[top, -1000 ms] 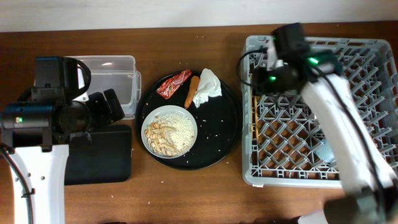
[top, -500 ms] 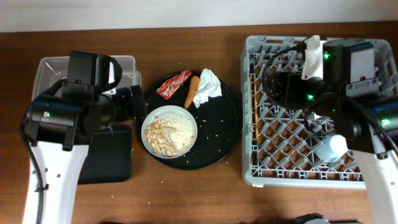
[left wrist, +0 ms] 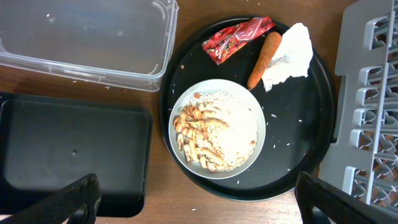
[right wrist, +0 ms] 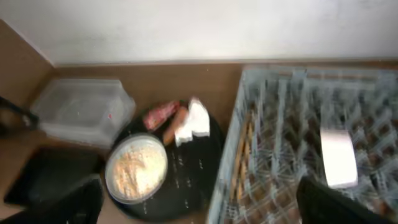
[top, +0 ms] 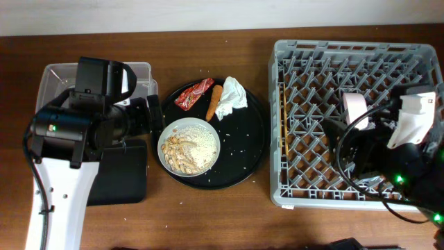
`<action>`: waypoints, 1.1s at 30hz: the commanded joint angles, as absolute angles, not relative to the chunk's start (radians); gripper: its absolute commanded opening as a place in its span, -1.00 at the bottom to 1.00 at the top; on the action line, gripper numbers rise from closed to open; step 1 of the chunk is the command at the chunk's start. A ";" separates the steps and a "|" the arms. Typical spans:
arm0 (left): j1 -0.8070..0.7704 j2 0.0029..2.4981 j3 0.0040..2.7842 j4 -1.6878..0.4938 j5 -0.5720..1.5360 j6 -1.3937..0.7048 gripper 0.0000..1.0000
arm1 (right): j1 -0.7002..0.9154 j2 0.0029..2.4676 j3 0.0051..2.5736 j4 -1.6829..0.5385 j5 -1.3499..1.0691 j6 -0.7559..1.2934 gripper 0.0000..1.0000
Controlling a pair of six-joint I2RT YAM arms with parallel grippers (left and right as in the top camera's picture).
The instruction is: Sort waste into correct bins and load items into the dishwasher rack
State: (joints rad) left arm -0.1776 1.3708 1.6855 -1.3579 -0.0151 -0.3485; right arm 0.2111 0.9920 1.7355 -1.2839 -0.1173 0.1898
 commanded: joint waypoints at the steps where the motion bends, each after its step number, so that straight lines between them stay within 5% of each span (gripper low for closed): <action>1: -0.181 1.373 1.684 -1.355 -0.022 -0.344 0.98 | 0.216 0.976 1.739 -1.406 -0.036 0.168 0.96; 5: -0.181 1.372 1.684 -1.355 -0.022 -0.344 0.99 | 0.196 0.871 1.594 -1.276 0.080 0.012 0.97; 16: -0.181 1.372 1.684 -1.355 -0.022 -0.344 0.98 | 0.110 0.185 0.274 -0.376 0.091 -0.030 0.96; 20: -0.181 1.372 1.684 -1.355 -0.022 -0.344 0.99 | 0.110 -0.001 0.053 -0.189 0.091 -0.030 0.96; 33: -0.181 1.372 1.684 -1.355 -0.022 -0.344 0.99 | 0.111 0.004 0.006 -0.071 0.087 -0.030 0.96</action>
